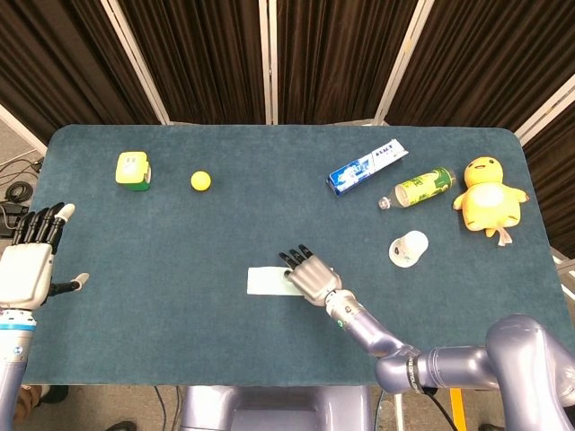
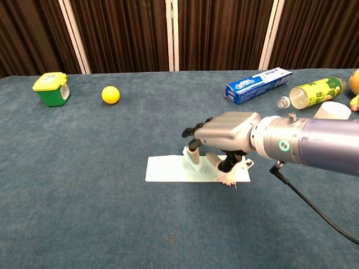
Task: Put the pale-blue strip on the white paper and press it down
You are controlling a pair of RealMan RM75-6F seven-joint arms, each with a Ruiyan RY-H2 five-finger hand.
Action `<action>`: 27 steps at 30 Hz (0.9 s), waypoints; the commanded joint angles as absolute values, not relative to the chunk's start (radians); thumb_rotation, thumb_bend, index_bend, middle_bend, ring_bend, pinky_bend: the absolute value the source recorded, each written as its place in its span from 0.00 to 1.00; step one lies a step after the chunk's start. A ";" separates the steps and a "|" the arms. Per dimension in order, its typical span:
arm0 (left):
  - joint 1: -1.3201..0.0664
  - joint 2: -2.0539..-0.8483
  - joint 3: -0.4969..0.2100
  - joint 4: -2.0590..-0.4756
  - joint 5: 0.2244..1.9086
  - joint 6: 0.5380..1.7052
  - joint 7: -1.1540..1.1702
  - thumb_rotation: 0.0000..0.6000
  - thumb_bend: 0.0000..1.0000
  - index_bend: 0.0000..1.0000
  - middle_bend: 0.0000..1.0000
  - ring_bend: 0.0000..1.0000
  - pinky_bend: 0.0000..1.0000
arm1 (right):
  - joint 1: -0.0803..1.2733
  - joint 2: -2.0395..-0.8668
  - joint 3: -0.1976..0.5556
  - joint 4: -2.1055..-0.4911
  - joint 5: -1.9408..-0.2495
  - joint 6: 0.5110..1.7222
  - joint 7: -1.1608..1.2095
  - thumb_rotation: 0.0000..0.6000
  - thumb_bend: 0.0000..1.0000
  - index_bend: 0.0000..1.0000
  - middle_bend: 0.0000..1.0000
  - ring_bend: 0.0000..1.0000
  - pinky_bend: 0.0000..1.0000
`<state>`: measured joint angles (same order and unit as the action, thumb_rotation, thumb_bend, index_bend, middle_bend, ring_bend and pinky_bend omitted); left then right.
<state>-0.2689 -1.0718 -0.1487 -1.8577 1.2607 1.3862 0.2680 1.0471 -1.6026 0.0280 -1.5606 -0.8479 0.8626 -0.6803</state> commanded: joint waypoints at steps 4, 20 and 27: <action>-0.268 -1.072 -0.147 -1.859 1.264 1.388 0.271 1.00 0.14 0.00 0.00 0.00 0.00 | 1.023 -1.527 0.069 -1.642 -0.917 0.917 -0.628 1.00 0.72 0.37 0.00 0.00 0.00; -0.222 -1.040 -0.108 -1.872 1.308 1.421 0.238 1.00 0.14 0.00 0.00 0.00 0.00 | 0.661 -1.162 -0.051 -1.798 -1.323 1.295 -0.239 1.00 0.27 0.20 0.00 0.00 0.00; -0.164 -1.022 -0.052 -1.881 1.382 1.474 0.242 1.00 0.00 0.00 0.00 0.00 0.00 | 0.426 -1.088 -0.140 -1.816 -1.426 1.527 -0.154 1.00 0.00 0.04 0.00 0.00 0.00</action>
